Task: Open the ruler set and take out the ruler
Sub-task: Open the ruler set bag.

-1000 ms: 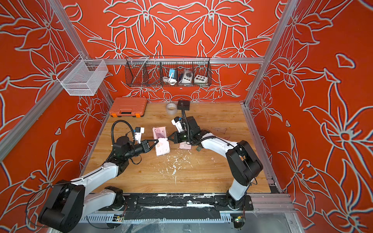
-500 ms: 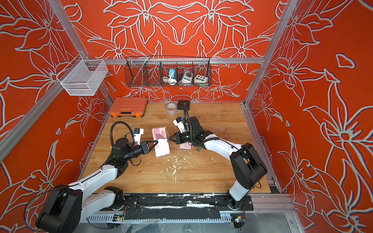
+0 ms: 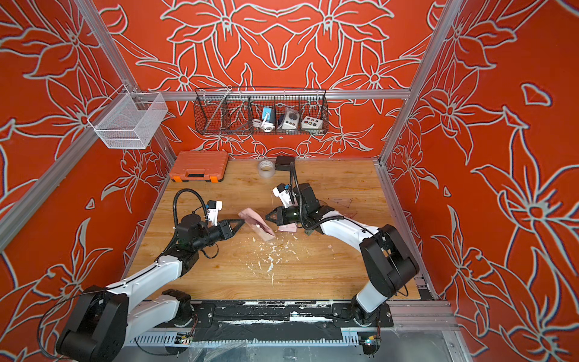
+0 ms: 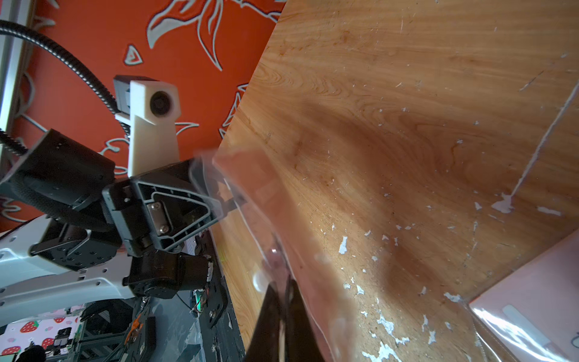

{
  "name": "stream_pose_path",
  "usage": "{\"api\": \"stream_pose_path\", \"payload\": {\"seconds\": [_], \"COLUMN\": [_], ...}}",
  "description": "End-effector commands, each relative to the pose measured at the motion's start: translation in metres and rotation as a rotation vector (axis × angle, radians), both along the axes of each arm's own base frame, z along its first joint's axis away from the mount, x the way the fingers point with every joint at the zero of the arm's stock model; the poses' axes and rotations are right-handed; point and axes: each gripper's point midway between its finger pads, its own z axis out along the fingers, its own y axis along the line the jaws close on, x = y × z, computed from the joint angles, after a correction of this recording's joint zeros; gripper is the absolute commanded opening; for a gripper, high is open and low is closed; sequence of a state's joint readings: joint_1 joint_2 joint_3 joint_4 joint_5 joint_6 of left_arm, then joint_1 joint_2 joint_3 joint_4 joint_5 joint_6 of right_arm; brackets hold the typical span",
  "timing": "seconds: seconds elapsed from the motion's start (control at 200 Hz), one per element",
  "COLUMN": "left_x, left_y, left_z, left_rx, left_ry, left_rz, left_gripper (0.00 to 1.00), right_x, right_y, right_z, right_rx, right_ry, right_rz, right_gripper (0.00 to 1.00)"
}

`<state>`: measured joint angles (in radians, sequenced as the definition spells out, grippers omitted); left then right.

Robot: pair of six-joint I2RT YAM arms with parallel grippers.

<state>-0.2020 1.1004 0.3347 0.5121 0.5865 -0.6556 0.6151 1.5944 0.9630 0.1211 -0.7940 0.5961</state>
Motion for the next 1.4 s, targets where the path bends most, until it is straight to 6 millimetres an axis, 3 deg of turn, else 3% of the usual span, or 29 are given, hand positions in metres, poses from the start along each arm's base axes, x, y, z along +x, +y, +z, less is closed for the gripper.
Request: {"api": "stream_pose_path", "payload": {"seconds": [0.0, 0.18, 0.3, 0.4, 0.671, 0.941, 1.101, 1.256, 1.396], "left_x": [0.007, 0.01, 0.01, 0.006, -0.004, -0.001, 0.001, -0.001, -0.004], "left_y": [0.005, 0.018, 0.009, -0.007, -0.04, -0.061, -0.058, -0.051, -0.049], "left_z": [-0.008, -0.027, -0.021, -0.016, -0.028, -0.059, -0.071, -0.069, -0.071], "left_rx": [0.045, 0.098, 0.083, 0.111, 0.168, 0.207, 0.258, 0.296, 0.314], "left_ry": [0.015, 0.085, 0.081, 0.091, 0.144, 0.254, 0.293, 0.279, 0.298], "left_rz": [0.03, 0.105, 0.055, -0.03, -0.119, -0.154, -0.135, -0.12, -0.117], "left_gripper": [0.37, 0.47, 0.74, 0.75, 0.74, 0.59, 0.36, 0.12, 0.0], "right_x": [-0.008, -0.007, -0.007, -0.004, 0.007, 0.011, 0.013, 0.014, 0.014], "right_y": [0.0, -0.002, 0.001, 0.003, 0.007, 0.009, 0.01, 0.009, 0.008], "right_z": [0.006, -0.004, -0.01, -0.017, -0.034, -0.038, -0.037, -0.037, -0.041], "right_rx": [0.055, 0.074, 0.073, 0.071, 0.095, 0.107, 0.102, 0.084, 0.073], "right_ry": [0.037, 0.1, 0.12, 0.138, 0.197, 0.219, 0.211, 0.197, 0.194], "right_rz": [0.014, -0.041, -0.045, -0.058, -0.13, -0.16, -0.16, -0.16, -0.159], "right_gripper": [0.0, 0.0, 0.0, 0.0, 0.0, 0.0, 0.0, 0.0, 0.0]}}
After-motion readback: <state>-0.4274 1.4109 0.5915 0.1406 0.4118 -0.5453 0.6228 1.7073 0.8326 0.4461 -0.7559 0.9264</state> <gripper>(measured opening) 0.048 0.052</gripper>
